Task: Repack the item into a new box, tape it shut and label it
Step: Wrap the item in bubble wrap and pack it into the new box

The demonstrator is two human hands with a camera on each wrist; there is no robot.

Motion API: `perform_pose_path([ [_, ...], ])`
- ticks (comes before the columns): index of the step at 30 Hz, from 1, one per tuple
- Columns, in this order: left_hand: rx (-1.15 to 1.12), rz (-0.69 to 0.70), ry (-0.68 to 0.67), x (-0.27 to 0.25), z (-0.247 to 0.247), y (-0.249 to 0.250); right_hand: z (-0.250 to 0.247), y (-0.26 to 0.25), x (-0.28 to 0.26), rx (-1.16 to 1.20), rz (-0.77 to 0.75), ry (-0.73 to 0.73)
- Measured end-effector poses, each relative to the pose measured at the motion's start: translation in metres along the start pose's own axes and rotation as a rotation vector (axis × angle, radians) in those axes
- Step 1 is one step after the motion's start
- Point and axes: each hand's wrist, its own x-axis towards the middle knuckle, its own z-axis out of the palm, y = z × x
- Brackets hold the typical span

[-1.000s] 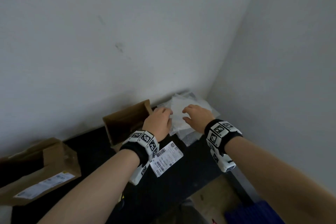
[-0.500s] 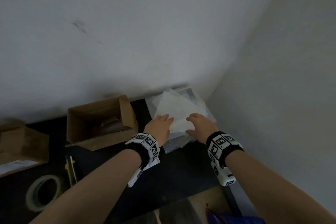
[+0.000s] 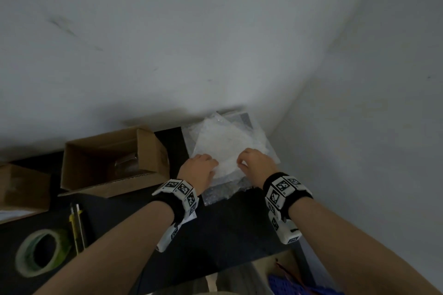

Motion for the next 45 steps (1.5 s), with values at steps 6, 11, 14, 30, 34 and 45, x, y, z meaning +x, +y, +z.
perform_pose_path([
  [6, -0.106, -0.017, 0.043, -0.002, -0.028, 0.007, -0.035, -0.011, 0.0, 0.005, 0.0, 0.15],
  [11, -0.029, 0.049, 0.161, -0.006, -0.058, 0.005, -0.07, -0.028, -0.003, 0.046, 0.0, 0.307],
  [14, -0.079, 0.083, 0.351, -0.013, -0.083, 0.006, -0.09, -0.042, -0.005, 0.062, -0.017, 0.387],
  [30, -0.856, -0.115, 0.633, -0.068, -0.162, -0.03, -0.1, -0.16, -0.018, 0.515, 0.005, 0.54],
  [34, -0.997, -0.095, 0.544, -0.089, -0.161, -0.049, -0.089, -0.195, -0.015, 0.545, -0.08, 0.411],
  [45, -0.956, -0.157, 0.563, -0.135, -0.164, -0.121, -0.082, -0.227, 0.0, 0.427, -0.189, 0.44],
])
